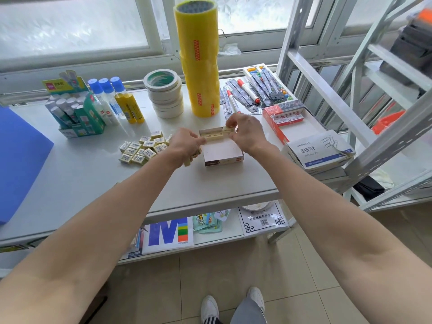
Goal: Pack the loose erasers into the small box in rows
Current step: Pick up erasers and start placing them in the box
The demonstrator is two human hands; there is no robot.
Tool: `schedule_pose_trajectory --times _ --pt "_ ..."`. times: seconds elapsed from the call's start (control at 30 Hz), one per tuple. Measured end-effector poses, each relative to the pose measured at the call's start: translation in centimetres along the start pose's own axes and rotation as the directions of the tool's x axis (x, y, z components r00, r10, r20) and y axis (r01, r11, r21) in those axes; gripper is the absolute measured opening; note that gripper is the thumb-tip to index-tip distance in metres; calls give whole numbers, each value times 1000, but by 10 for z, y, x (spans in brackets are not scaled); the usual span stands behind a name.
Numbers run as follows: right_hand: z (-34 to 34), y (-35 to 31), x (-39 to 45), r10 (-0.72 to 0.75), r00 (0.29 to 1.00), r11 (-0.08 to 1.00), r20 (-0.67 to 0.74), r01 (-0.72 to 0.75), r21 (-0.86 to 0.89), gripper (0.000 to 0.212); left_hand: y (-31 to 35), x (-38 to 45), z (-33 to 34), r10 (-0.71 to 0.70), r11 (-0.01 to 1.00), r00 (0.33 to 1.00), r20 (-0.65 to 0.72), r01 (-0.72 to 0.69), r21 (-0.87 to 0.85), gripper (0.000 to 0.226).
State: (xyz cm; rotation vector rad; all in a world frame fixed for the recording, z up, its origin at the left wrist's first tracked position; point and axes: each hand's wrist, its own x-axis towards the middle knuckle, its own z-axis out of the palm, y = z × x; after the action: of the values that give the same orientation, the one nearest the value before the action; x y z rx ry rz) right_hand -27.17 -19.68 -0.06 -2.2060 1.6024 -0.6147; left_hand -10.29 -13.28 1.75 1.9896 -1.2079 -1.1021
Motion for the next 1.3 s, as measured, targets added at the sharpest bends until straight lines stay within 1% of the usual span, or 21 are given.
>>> schedule_pose_trajectory --times 0.1,0.17,0.27,0.37,0.43,0.5,0.57,0.67,0.7,0.77,0.83,0.9,0.97,1.0,1.13,1.2,1.3 --pt "4 -4 7 -49 997 983 63 59 -174 22 0 -1 6 29 993 999 15 -31 117 19" --pt "7 -5 9 -69 992 968 105 92 -233 24 0 -1 9 40 988 999 6 -40 148 16" --pt "10 -1 12 -58 993 972 101 79 -221 20 -2 -1 9 54 977 998 -13 -50 205 30" --pt "13 2 13 -22 997 979 77 37 -202 18 -3 -2 9 61 972 998 -23 -54 229 30" --pt "14 2 12 -39 997 974 67 52 -220 19 -5 -1 10 72 967 997 -28 -63 249 31" --pt "14 0 12 -76 995 959 60 90 -271 21 -4 -2 11 78 960 997 -28 -68 271 25" --pt "14 -3 12 -104 993 938 52 115 -327 25 -3 -3 11 85 957 996 -27 -74 280 11" --pt "15 -7 12 -123 992 915 36 128 -382 26 -2 -4 12 93 951 995 -32 -80 299 11" --pt "15 -8 13 -135 990 912 33 137 -388 26 -2 -3 12 101 946 994 -37 -85 312 12" --pt "14 -9 13 -162 986 909 40 165 -384 25 -2 -3 12 108 939 993 -51 -85 333 26" --pt "11 -10 13 -190 980 913 53 196 -359 23 -1 -3 12 110 936 992 -60 -83 343 31" --pt "9 -11 12 -211 976 917 55 217 -335 21 -2 -3 13 112 932 992 -56 -85 354 27" --pt "8 -12 12 -222 974 916 52 226 -330 21 -1 -4 13 119 929 992 -45 -95 356 11" --pt "8 -12 13 -225 973 914 53 229 -336 21 -2 -3 13 118 931 992 -45 -95 354 9" --pt "7 -8 17 -192 977 908 97 215 -360 20 -3 -3 13 121 933 991 -51 -96 345 16" --pt "9 -6 18 -162 978 912 131 199 -358 20 -5 -3 14 119 940 992 -50 -97 327 15" --pt "14 -2 18 -149 980 923 134 187 -336 21 -7 0 14 124 936 991 -57 -97 337 16"
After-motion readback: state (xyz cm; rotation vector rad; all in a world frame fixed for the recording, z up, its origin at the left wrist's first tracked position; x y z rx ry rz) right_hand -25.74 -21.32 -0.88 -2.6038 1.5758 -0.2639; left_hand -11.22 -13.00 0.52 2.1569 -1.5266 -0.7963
